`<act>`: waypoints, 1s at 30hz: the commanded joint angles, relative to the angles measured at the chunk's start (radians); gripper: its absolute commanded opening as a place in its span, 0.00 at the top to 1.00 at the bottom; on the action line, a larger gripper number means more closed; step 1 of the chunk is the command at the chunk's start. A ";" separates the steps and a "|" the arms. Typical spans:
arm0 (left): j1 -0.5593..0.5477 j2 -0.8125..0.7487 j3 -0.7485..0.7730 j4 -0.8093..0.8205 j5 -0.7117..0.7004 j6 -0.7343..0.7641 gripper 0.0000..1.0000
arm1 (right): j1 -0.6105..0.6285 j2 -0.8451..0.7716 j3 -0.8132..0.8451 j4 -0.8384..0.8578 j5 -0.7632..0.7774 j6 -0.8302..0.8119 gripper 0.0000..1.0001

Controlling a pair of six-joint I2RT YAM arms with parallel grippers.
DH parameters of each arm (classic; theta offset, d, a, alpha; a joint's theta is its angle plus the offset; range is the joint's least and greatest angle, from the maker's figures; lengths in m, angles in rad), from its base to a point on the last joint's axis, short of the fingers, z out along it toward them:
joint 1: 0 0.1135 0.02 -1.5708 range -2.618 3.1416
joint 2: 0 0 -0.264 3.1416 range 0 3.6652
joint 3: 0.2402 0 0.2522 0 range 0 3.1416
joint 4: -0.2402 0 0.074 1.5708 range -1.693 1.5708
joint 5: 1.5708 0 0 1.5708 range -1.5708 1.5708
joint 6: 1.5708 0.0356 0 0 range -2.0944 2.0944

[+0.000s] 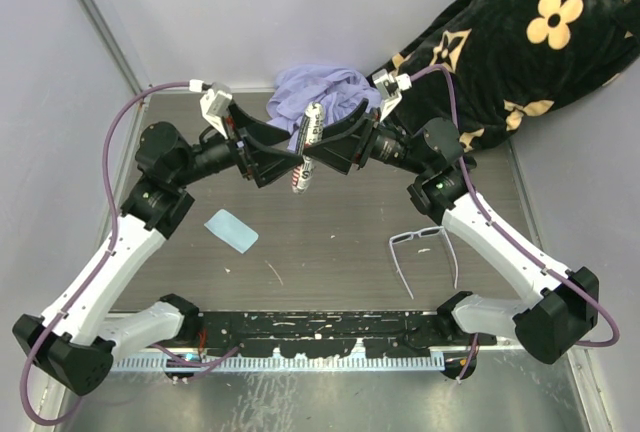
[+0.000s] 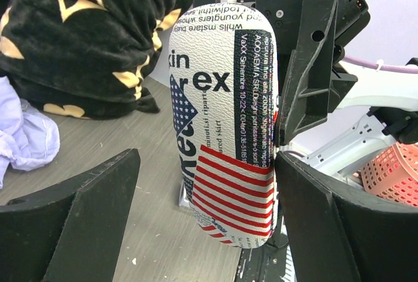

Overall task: Organize the sunglasses
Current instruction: Open the sunglasses case at the center of the board.

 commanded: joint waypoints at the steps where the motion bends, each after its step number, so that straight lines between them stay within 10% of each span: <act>1: 0.005 -0.007 -0.007 -0.026 -0.086 0.037 0.16 | 0.011 -0.031 0.052 0.134 -0.088 0.033 1.00; 30: 0.011 0.000 0.068 -0.356 -0.452 0.215 0.18 | 0.010 -0.046 0.044 0.164 -0.122 0.068 1.00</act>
